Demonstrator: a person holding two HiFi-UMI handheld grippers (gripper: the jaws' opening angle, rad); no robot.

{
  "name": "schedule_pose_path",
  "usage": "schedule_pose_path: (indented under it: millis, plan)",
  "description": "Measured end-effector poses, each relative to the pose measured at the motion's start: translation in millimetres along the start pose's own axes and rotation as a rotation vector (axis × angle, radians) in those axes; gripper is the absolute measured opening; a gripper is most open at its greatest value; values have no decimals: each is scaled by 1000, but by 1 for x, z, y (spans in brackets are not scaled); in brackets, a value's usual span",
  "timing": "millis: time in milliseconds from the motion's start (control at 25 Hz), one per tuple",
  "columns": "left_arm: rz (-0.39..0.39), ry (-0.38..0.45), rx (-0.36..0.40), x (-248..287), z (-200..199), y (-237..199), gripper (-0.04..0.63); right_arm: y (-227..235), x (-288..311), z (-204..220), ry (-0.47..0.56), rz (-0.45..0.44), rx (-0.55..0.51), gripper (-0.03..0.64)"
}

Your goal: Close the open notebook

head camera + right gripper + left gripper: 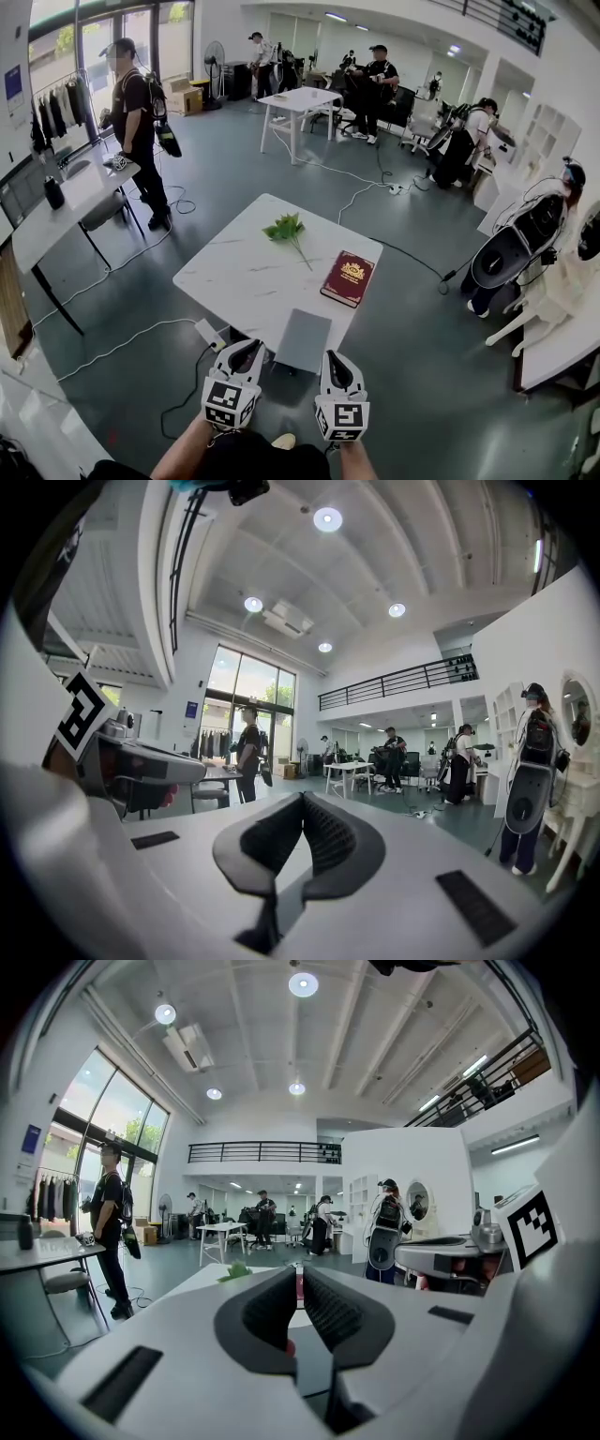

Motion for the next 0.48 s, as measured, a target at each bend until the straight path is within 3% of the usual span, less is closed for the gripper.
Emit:
schedule_pose_path:
  millis: [480]
  plan:
    - [14, -5, 6, -4, 4, 3, 38, -4, -5, 4, -6, 7, -4, 15]
Point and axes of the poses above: the fingertips, and each gripper's own axes: x forward along the fingers, y to its right, z out of its underside, the point moved 1 cm from there along -x, backward along the fingers, and after that the axes turned 7 degrees about x, right-handed, at the moved point
